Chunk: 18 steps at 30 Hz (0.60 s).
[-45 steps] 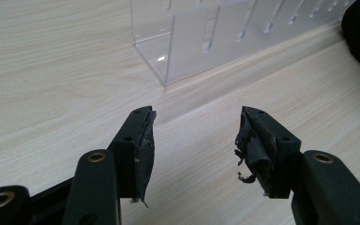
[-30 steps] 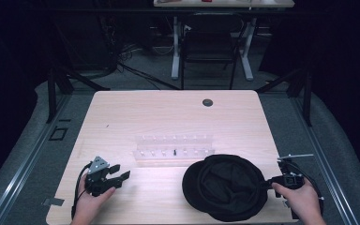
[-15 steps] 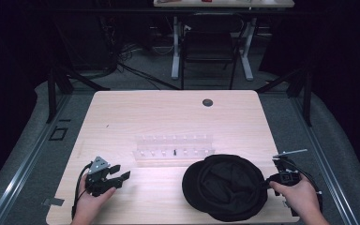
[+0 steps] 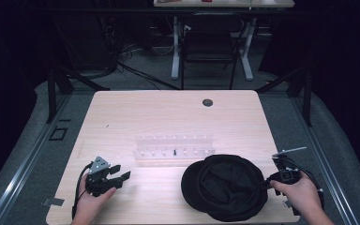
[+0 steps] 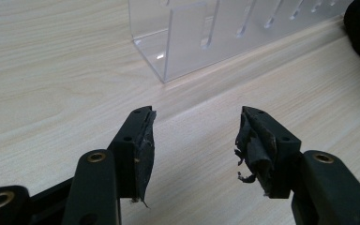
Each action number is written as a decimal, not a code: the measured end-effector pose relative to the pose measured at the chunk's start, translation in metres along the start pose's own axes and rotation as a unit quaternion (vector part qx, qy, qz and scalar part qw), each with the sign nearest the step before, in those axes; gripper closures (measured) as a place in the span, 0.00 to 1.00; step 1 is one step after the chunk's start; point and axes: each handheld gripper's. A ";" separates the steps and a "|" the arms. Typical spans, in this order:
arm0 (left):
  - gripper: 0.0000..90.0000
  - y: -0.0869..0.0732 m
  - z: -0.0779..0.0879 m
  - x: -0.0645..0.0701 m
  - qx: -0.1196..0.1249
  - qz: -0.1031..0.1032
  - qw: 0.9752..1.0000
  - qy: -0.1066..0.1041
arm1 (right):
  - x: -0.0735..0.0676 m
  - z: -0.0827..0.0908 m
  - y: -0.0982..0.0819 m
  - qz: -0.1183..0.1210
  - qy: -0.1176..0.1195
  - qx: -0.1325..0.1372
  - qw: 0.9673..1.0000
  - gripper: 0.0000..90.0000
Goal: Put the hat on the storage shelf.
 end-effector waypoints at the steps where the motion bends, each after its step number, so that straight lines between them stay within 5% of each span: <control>1: 0.51 0.000 0.000 0.000 0.000 0.000 1.000 0.000 | 0.001 0.002 0.001 0.006 -0.002 -0.008 1.000 0.98; 5: 0.51 0.000 0.000 0.000 0.000 0.000 1.000 -0.001 | -0.001 0.004 0.001 -0.011 0.009 0.006 1.000 0.98; 18: 0.51 0.000 0.000 0.000 -0.002 0.000 1.000 -0.002 | -0.016 0.027 0.006 0.013 0.018 0.013 1.000 0.98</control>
Point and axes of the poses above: each handheld gripper's, and its own axes: z roughly backward along the jaws, y roughly out of its top, x roughly to its right, and after that the axes turned 6 degrees about x, right-handed
